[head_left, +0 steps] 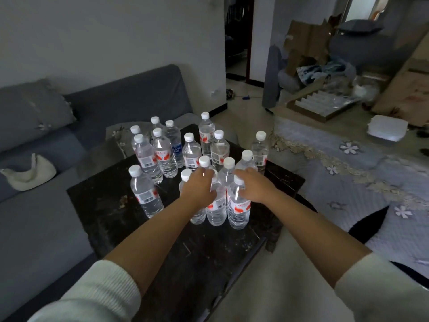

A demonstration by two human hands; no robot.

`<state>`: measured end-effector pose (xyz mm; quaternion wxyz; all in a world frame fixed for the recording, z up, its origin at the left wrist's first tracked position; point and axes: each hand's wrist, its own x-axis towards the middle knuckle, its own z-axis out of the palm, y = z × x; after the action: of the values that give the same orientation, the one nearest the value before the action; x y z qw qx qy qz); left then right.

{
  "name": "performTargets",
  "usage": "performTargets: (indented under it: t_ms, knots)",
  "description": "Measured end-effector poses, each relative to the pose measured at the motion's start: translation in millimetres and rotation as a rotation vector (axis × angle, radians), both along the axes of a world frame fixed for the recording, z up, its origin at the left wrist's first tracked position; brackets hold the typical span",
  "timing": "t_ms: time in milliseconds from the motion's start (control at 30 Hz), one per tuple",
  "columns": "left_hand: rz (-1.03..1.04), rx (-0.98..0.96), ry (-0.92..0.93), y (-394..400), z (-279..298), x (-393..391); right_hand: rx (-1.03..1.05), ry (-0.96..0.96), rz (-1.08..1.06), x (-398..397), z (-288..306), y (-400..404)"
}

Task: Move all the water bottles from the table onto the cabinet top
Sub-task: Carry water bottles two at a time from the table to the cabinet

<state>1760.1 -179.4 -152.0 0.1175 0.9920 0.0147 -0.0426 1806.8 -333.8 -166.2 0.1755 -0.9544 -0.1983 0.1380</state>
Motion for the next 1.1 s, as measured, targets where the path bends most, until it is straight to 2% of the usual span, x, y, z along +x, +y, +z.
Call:
performTargets:
  t_ms: [133, 333, 433, 567, 733, 833, 1100]
  knots:
    - [-0.093, 0.012, 0.058, 0.6, -4.9, 29.9, 0.067, -0.002, -0.023, 9.3, -6.8, 2.3]
    - [-0.256, 0.107, 0.176, 6.3, 1.2, 53.5, 0.044, 0.015, -0.009, 10.8, -5.7, -5.9]
    - [-0.362, 0.072, 0.22, 4.3, 1.6, 51.4, 0.052, 0.034, 0.002, 3.4, -5.3, -17.5]
    - [-0.395, -0.049, 0.223, -4.5, -7.1, 44.9, 0.052, 0.024, -0.079, -15.0, -4.6, -29.5]
    - [-0.516, -0.201, 0.267, -35.7, -8.1, 41.8, 0.125, -0.006, -0.3, -49.8, -15.3, -59.0]
    - [-0.657, -0.213, 0.325, -69.0, -7.5, 32.7, 0.144, -0.052, -0.435, -84.5, -16.6, -88.2]
    - [-1.054, -0.21, 0.296, -204.3, -6.2, -36.6, 0.101, -0.06, -1.045, -225.8, -22.5, -178.3]
